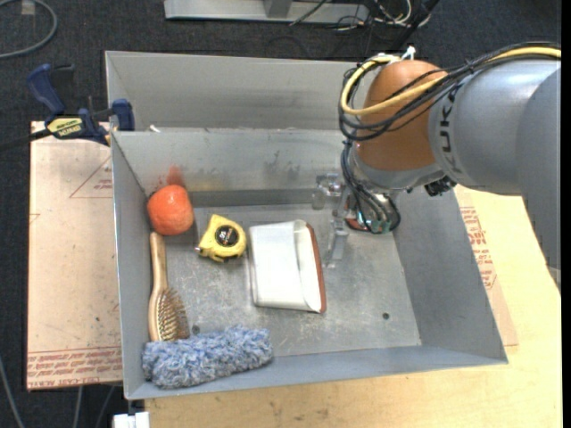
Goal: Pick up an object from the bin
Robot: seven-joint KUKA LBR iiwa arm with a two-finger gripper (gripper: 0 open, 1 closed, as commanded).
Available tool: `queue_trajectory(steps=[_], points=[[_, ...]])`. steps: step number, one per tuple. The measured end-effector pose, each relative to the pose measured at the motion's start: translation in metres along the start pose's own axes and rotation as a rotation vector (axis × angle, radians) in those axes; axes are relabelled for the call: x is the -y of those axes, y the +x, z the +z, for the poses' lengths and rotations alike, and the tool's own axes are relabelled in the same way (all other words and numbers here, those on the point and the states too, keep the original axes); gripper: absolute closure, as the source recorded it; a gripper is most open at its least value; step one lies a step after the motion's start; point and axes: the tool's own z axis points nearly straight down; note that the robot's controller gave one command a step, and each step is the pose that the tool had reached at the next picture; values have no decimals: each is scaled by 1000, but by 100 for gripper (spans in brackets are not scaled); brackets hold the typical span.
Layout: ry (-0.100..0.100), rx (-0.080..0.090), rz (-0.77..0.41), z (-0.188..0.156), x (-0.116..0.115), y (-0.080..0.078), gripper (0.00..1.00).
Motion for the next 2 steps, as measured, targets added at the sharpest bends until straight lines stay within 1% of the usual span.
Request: queue_trajectory(steps=[1,2], points=[[-4,-18,-2,36,-45,2,0],[-2,-5,-5,45,-47,-2,0]])
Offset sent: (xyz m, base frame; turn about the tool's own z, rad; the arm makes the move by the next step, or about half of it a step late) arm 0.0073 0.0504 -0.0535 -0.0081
